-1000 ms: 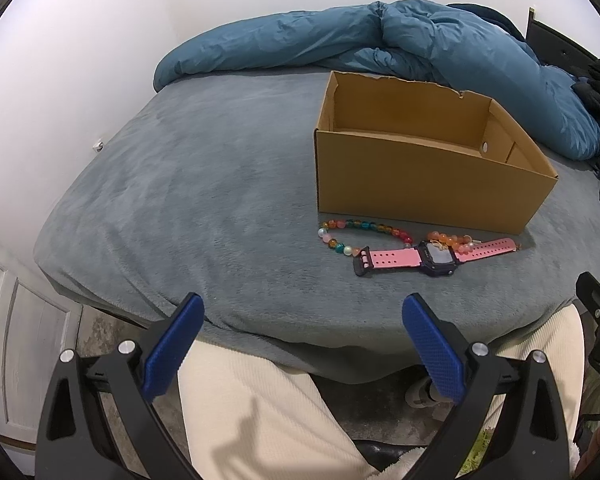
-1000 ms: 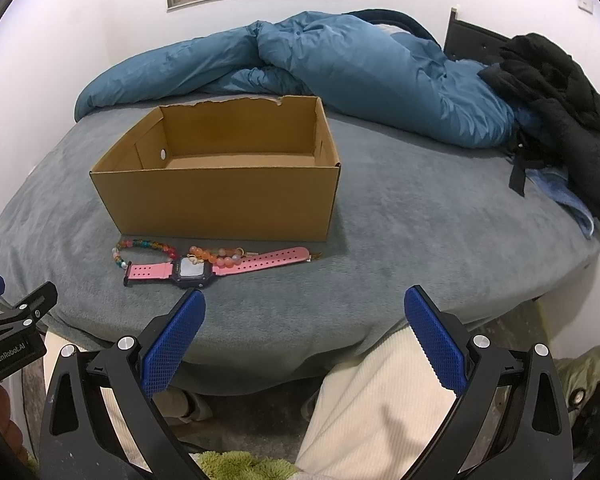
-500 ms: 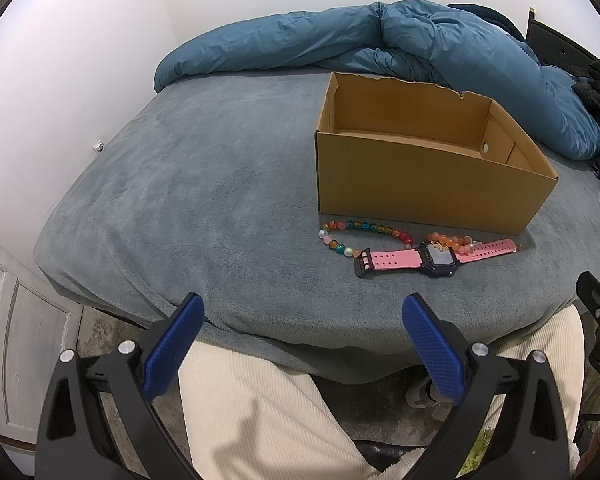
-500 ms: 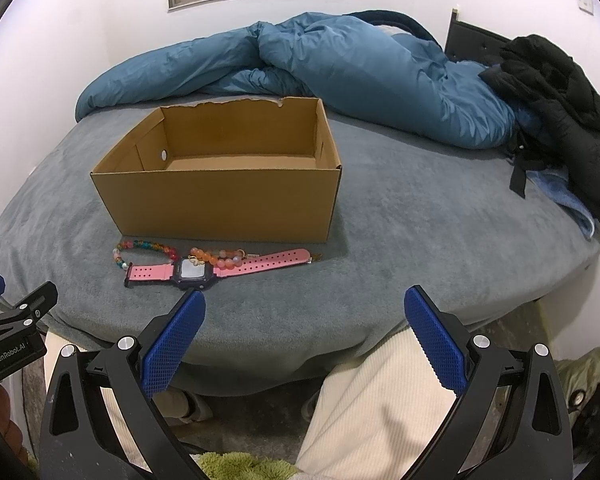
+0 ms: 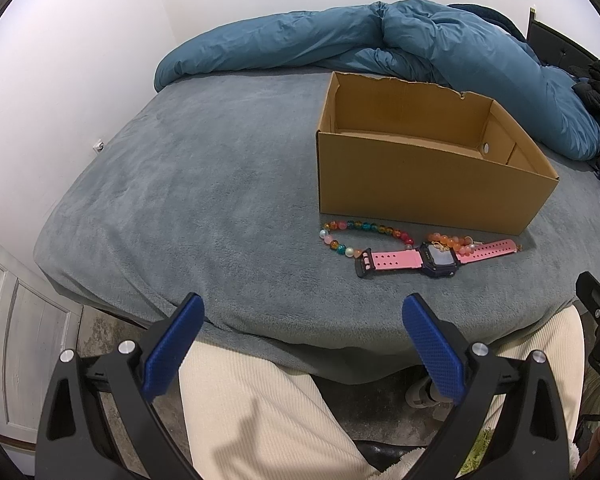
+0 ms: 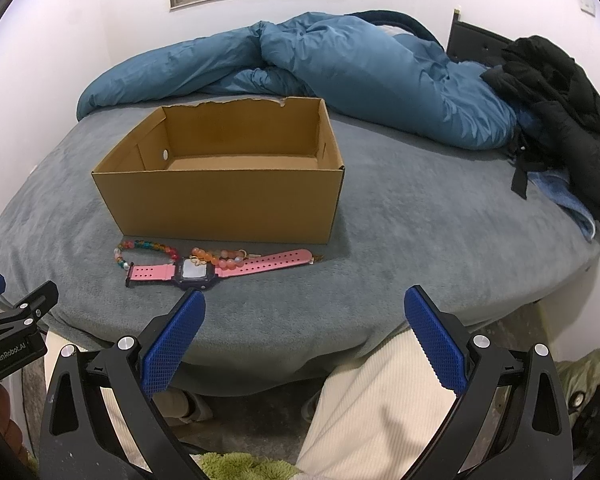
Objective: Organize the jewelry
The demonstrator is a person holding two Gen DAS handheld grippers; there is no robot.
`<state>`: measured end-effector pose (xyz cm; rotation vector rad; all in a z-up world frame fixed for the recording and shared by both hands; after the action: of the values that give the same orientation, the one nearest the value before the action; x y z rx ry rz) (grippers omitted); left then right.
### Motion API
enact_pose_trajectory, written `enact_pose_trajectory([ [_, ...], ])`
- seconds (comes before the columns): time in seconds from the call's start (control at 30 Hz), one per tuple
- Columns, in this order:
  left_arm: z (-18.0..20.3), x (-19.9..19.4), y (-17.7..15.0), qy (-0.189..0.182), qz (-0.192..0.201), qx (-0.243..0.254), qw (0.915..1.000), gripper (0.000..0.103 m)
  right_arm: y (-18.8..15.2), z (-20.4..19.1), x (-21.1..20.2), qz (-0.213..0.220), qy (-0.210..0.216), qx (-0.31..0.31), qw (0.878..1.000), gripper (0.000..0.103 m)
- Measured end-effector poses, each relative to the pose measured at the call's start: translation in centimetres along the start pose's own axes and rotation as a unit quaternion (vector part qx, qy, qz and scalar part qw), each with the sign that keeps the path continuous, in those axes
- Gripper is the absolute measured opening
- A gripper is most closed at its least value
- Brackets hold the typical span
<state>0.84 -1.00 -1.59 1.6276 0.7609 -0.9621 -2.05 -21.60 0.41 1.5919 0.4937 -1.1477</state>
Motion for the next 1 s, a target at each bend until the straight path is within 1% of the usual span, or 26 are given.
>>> enact_pose_trajectory([
  [1.0,-0.08,0.11,-0.06,-0.001,-0.002,0.000,1.0000,0.097,-0.11,-0.46,0.39,0.000,0.000,0.000,1.000,0.095],
])
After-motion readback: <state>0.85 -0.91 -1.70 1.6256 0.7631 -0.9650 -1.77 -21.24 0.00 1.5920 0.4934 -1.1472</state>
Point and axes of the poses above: each gripper's, at about its wrist camera, not at the fingertips, and x roughly the way its jaws point, z to its right, y to its top, the point moved 2 cm from there along x, roughly the way its jaws point, and after that the axes turned 7 degrees about -z, right-handed, at the moved point
